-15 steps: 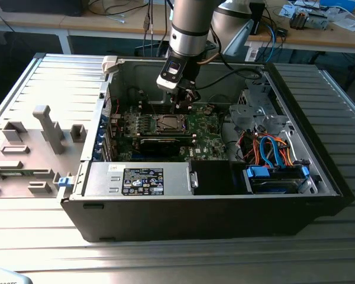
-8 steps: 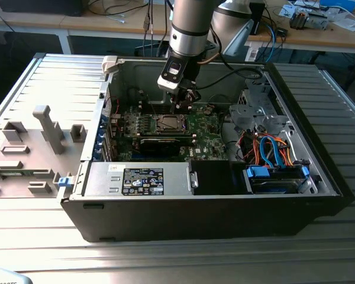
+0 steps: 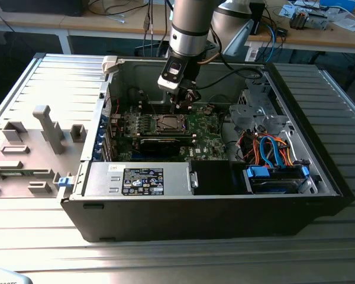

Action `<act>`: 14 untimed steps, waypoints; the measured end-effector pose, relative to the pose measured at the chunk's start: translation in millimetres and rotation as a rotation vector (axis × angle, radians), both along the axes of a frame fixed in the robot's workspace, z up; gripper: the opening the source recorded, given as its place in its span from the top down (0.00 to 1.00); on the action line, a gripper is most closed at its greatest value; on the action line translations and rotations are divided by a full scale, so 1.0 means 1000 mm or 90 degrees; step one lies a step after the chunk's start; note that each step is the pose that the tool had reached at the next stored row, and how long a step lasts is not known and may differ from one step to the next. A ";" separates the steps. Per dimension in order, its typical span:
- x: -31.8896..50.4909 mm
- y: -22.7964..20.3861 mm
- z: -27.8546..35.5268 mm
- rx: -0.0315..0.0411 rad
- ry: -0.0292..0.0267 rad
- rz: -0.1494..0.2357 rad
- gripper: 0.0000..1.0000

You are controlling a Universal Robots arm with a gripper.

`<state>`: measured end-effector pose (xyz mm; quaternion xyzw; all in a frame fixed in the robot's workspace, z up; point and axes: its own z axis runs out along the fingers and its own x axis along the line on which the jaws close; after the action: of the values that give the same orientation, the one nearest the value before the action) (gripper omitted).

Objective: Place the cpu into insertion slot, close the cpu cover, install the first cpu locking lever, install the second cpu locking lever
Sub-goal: 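Install the first cpu locking lever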

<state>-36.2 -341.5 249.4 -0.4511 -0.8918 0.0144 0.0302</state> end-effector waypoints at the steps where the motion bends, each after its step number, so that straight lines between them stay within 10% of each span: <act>1: 0.0000 0.0000 0.0000 0.0000 0.0000 0.001 0.89; 14: 0.0000 0.0000 0.0000 0.0000 0.0000 0.020 0.89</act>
<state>-36.2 -341.5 249.4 -0.4368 -0.8989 0.0149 0.0300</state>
